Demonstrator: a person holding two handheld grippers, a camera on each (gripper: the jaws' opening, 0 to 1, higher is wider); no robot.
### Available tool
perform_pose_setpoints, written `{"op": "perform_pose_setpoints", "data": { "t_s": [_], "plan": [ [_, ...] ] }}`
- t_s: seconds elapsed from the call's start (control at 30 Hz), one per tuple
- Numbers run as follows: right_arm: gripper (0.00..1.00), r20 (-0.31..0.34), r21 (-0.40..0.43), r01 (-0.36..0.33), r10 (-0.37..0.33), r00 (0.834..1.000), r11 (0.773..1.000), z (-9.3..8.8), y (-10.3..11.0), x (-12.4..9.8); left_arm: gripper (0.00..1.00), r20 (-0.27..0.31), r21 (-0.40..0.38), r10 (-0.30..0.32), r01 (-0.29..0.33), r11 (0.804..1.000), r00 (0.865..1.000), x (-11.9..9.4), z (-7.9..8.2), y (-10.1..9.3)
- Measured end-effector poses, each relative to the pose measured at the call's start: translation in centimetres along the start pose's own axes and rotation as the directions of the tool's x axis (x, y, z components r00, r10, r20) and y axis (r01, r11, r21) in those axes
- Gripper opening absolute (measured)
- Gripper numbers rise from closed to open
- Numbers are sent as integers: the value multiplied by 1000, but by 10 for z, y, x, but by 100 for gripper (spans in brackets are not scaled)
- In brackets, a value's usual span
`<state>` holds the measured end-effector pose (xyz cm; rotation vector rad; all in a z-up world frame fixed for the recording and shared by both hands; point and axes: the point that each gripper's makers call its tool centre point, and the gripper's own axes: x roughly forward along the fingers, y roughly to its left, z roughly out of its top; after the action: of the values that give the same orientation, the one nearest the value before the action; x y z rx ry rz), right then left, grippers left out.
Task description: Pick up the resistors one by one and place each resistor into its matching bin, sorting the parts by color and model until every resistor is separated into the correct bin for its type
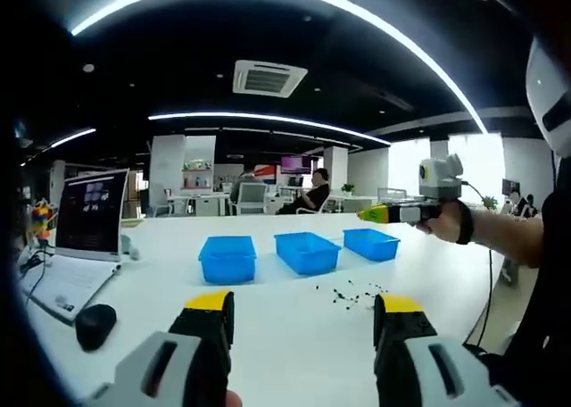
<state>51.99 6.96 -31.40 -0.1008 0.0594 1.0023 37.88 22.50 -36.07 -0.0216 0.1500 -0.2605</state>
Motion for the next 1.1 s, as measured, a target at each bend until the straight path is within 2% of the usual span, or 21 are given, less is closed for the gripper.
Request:
{"op": "perform_pose_setpoints", "data": {
  "t_s": [0.13,0.3,0.47,0.63,0.8,0.97,1.03,1.1],
  "plan": [
    [7,41,13,-12,11,999,1000,15,2,27,64,11,6,23,-23,1000,1000,-5,6,2],
    [7,49,-10,-32,32,998,999,27,3,79,64,20,5,58,-58,998,998,-12,9,7],
    [7,15,-7,-51,51,999,999,29,-3,145,64,22,2,78,-78,997,997,-19,9,11],
    [7,-29,4,-35,35,999,999,25,-15,196,64,24,-6,104,-103,995,994,-27,8,19],
    [7,-59,-3,-29,29,998,1000,24,-16,231,64,22,-7,117,-117,993,993,-31,8,24],
    [8,-91,-14,-21,20,996,1000,15,-16,250,64,26,-6,121,-121,993,992,-30,9,27],
    [17,-88,-25,-9,7,996,1000,14,-18,253,64,26,-6,118,-118,993,993,-29,9,26],
    [31,-74,-34,-1,-1,997,999,17,-20,251,64,26,-5,114,-114,993,993,-29,9,25]
  ]
}}
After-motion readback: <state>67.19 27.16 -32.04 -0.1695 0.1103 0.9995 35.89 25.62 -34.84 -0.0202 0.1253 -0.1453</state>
